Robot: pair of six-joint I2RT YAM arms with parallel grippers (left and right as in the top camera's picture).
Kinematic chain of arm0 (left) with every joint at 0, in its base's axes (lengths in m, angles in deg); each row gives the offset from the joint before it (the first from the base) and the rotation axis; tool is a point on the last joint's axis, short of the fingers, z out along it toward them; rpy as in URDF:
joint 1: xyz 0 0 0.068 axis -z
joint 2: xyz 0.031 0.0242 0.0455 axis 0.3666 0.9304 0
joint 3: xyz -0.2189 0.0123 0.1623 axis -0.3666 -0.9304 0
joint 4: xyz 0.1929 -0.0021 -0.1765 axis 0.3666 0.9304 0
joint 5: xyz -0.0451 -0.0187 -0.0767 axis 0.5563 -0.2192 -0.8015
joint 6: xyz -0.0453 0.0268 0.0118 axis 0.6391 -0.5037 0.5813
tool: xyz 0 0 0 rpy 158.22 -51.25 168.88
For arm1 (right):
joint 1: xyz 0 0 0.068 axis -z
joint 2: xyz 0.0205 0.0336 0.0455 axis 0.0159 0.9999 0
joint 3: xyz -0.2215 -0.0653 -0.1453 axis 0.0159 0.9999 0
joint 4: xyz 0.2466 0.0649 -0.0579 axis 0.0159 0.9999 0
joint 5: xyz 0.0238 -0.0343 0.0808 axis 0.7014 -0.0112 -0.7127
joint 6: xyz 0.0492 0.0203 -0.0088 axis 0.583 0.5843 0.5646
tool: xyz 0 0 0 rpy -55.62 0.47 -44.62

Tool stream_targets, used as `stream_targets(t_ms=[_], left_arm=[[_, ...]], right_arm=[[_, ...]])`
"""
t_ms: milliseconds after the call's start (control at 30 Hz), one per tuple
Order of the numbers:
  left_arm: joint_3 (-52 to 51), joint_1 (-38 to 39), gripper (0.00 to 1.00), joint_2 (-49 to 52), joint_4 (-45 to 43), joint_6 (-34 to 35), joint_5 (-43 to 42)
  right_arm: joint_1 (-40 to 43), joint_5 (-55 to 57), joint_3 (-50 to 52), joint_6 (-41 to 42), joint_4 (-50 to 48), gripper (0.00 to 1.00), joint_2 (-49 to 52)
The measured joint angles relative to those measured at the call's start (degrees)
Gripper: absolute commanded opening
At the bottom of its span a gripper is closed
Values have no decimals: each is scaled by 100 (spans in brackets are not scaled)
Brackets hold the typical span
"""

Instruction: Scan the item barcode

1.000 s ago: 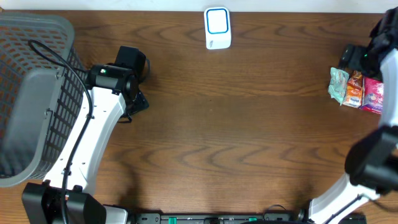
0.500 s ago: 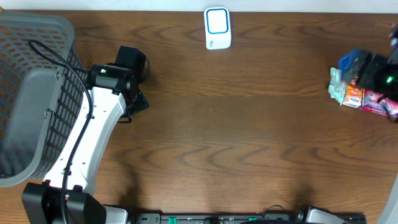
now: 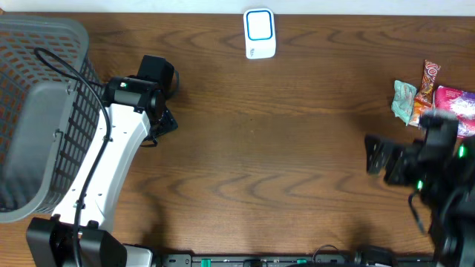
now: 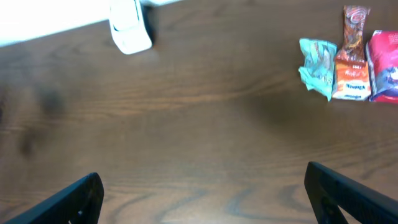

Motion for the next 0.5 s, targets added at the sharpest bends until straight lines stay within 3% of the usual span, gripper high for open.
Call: stream_targets(t_ms=[200,500], left_arm=[[-2,0,98,0,-2,0,0],[-2,0,98,0,-2,0,0]], right_arm=[[0,-46,807,133,-166,99,-1134],[0,-59,1008,175,470,99,-1231]])
